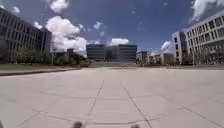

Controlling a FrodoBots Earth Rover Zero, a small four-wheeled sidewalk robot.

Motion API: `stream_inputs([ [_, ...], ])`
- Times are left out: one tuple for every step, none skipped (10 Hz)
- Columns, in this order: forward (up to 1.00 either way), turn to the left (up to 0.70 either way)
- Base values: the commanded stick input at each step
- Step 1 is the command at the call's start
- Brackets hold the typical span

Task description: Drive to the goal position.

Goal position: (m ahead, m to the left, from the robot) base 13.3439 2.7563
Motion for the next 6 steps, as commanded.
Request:
stream_inputs([
  [0.7,0.0],
  [0.7,0.0],
  [0.7,0.0],
  [0.7,0.0],
  [0.7,0.0],
  [0.7,0.0],
])
